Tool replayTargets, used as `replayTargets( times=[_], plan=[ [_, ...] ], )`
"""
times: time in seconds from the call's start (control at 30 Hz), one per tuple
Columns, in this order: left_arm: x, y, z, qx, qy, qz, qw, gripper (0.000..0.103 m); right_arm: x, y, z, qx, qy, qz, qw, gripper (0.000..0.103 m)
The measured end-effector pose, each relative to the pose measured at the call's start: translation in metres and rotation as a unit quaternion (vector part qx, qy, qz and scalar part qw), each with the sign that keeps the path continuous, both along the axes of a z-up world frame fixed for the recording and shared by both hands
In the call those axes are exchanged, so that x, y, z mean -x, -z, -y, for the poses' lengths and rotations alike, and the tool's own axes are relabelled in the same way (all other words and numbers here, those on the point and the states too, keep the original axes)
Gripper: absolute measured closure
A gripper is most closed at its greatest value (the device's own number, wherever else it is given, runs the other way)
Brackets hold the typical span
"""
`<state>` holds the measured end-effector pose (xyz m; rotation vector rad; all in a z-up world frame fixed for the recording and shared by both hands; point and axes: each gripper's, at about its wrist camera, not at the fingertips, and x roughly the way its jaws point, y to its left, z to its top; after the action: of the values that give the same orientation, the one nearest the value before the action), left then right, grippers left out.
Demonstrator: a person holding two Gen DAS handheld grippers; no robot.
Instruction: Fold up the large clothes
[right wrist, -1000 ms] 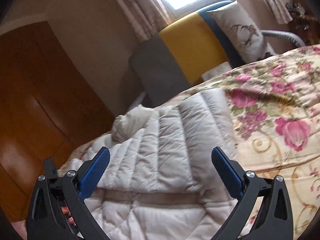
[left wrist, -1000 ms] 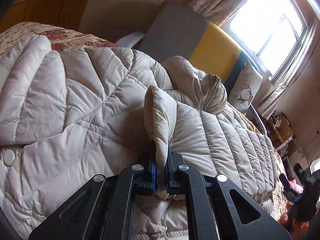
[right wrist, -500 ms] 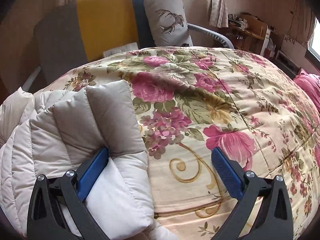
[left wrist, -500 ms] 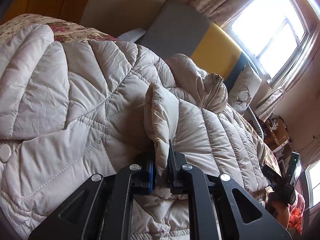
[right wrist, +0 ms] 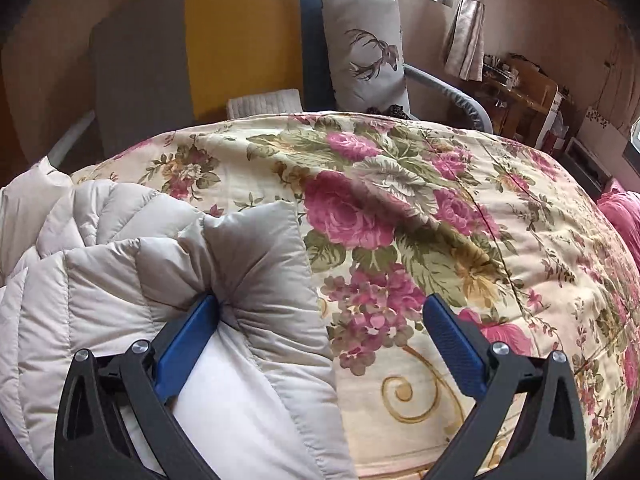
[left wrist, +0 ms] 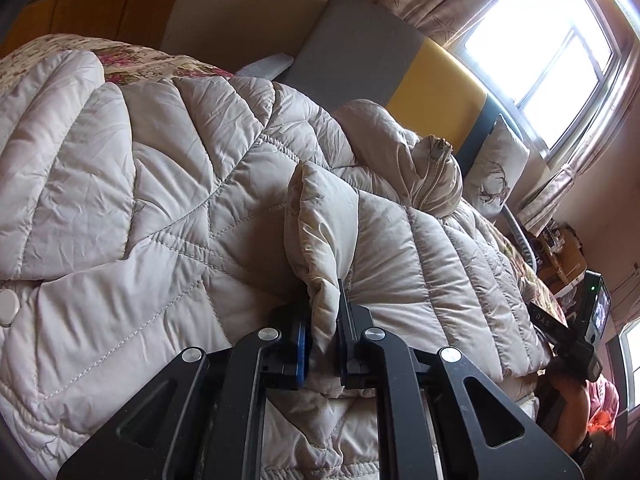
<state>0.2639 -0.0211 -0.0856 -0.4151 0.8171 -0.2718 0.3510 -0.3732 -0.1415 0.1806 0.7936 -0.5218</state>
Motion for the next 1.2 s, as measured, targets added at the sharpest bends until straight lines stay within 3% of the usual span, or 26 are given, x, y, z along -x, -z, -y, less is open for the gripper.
replayTargets(
  times=[0.13, 0.2, 0.3, 0.37, 0.53, 0.63, 0.7, 0.77, 0.87, 0.97, 1.07, 1.2],
  plan=[
    [-0.003, 0.003, -0.003, 0.009, 0.001, -0.006, 0.9999, 0.092, 0.008, -0.005, 0.000, -0.008, 0.006, 0.005, 1.000, 0.002],
    [-0.003, 0.004, -0.005, 0.016, 0.002, -0.007, 0.9998, 0.092, 0.025, -0.015, -0.011, 0.020, 0.017, 0.001, 1.000, 0.002],
    [-0.004, 0.005, -0.008, 0.023, 0.004, -0.007, 0.9997, 0.092, 0.056, -0.026, -0.035, 0.035, -0.016, 0.016, 0.999, 0.002],
    [-0.003, 0.005, -0.010, 0.031, 0.004, -0.007, 0.9995, 0.092, 0.072, -0.021, -0.050, 0.042, -0.037, 0.027, 0.998, 0.002],
    [0.004, 0.001, -0.018, 0.041, 0.004, -0.009, 0.9991, 0.086, 0.067, 0.002, -0.055, 0.044, -0.042, -0.002, 0.998, 0.002],
    [0.021, -0.012, -0.027, 0.052, 0.005, -0.016, 0.9985, 0.065, 0.071, 0.005, -0.055, 0.037, -0.043, 0.003, 0.998, 0.002],
    [0.037, -0.026, -0.041, 0.081, -0.001, -0.005, 0.9967, 0.033, 0.073, 0.005, -0.055, 0.038, -0.042, 0.005, 0.998, 0.002],
    [0.052, -0.042, -0.064, 0.093, -0.026, 0.018, 0.9951, 0.028, 0.073, 0.005, -0.055, 0.041, -0.042, 0.005, 0.998, 0.002],
    [0.059, -0.056, -0.103, 0.098, -0.054, 0.027, 0.9934, 0.027, 0.074, 0.005, -0.056, 0.040, -0.042, 0.005, 0.998, 0.002],
    [0.062, -0.061, -0.146, 0.064, -0.115, 0.025, 0.9910, 0.017, 0.074, 0.005, -0.054, 0.033, -0.042, 0.006, 0.999, 0.002],
    [0.067, -0.055, -0.197, 0.049, -0.193, 0.012, 0.9799, 0.016, 0.074, 0.005, -0.054, 0.032, -0.042, 0.007, 0.999, 0.002],
    [0.080, -0.039, -0.258, 0.071, -0.273, -0.009, 0.9594, 0.017, 0.074, 0.005, -0.054, 0.028, -0.042, 0.008, 0.999, 0.002]
  ],
)
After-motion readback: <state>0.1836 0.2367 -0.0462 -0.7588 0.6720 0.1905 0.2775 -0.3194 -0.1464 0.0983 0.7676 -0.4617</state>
